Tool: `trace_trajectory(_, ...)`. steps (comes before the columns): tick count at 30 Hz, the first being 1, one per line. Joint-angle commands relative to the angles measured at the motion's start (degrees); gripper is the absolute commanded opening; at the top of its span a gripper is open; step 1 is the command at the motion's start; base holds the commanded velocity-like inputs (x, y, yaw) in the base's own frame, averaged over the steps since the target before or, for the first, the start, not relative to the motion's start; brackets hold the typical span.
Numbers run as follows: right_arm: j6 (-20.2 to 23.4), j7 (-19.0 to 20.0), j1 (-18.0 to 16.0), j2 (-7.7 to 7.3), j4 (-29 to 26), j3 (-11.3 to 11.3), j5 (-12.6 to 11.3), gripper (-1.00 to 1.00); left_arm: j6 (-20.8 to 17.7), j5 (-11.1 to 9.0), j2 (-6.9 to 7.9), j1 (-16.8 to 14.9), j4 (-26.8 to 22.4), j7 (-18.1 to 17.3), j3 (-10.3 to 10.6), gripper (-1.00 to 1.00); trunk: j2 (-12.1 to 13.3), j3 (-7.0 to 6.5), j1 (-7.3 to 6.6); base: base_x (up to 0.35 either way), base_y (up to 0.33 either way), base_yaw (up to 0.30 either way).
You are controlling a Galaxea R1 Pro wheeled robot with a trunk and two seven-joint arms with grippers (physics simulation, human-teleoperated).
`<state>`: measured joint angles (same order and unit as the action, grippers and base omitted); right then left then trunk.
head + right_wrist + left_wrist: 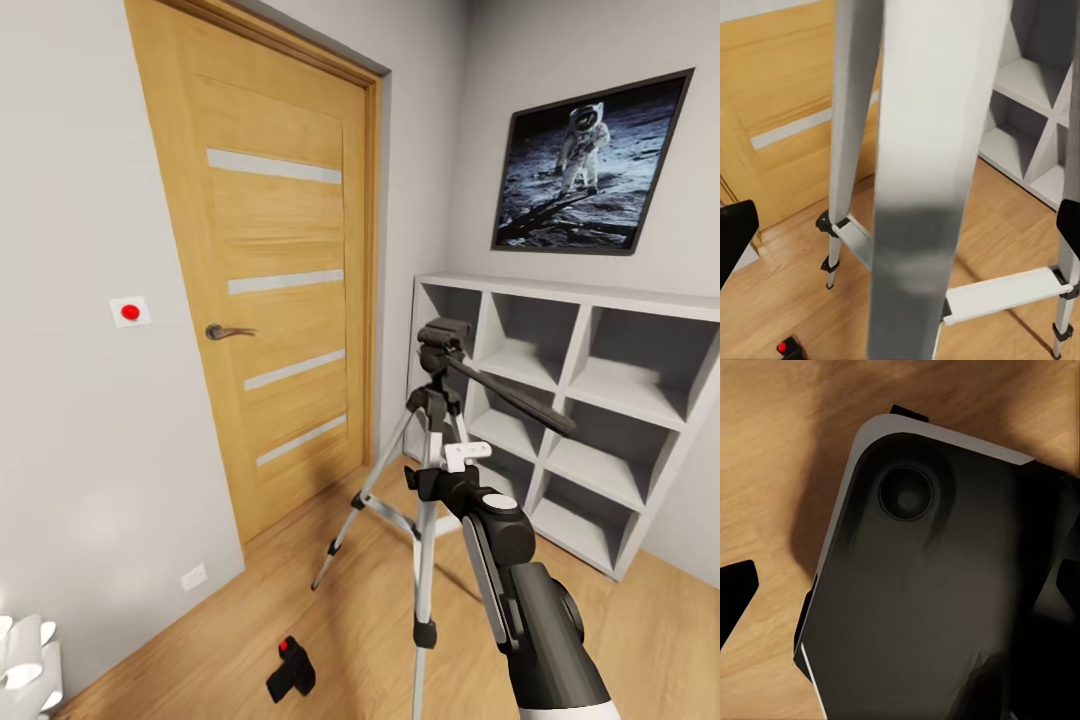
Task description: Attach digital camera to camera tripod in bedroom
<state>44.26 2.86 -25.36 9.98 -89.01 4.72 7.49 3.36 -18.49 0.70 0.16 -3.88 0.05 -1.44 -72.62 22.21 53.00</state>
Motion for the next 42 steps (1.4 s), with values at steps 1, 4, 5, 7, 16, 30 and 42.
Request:
trace_trajectory(1, 0.3, 0.3, 0.0, 0.02, -0.1, 0.0, 0.6, 1.0, 0.1, -0.2, 0.0, 0.0, -0.1, 0.0, -0.1, 1.0, 0.0, 0.06, 0.01, 0.09, 0.0, 0.0)
trace_trajectory(4, 0.3, 0.3, 0.0, 0.02, 0.0, 0.0, 0.6, 1.0, 0.1, -0.2, 0.0, 0.0, -0.1, 0.0, -0.1, 1.0, 0.0, 0.06, 0.01, 0.052, 0.0, 0.0)
trace_trajectory(5, 0.3, 0.3, 0.0, 0.02, 0.0, 0.0, 0.6, 1.0, 0.1, -0.2, 0.0, 0.0, -0.1, 0.0, -0.1, 1.0, 0.0, 0.06, 0.01, 0.03, 0.0, 0.0)
trace_trajectory(7, 0.2, 0.3, 0.0, 0.02, 0.0, 0.0, 0.6, 1.0, 0.1, -0.2, 0.0, 0.0, -0.1, 0.0, -0.1, 1.0, 0.0, 0.06, 0.01, 0.019, 0.0, 0.0)
trace_trajectory(16, 0.2, 0.2, 0.0, 0.02, 0.3, -0.1, 0.6, 1.0, 0.1, -0.2, 0.0, 0.0, -0.1, 0.0, -0.1, 1.0, 0.0, 0.06, 0.01, 0.004, 0.0, 0.0)
trace_trajectory(30, -2.2, 0.2, 0.0, 0.02, 1.5, 0.0, 0.4, 1.0, 0.1, -0.2, 0.0, 0.0, -0.1, 0.0, -0.1, 1.0, 0.0, 0.06, 0.01, 0.0, 0.0, 0.0)
trace_trajectory(42, -6.6, 0.2, 0.0, 0.02, 7.5, -0.1, 0.4, 1.0, 0.1, -0.2, 0.0, 0.0, -0.1, 0.0, -0.1, 1.0, 0.0, 0.06, 0.01, 0.0, 0.0, 0.0)
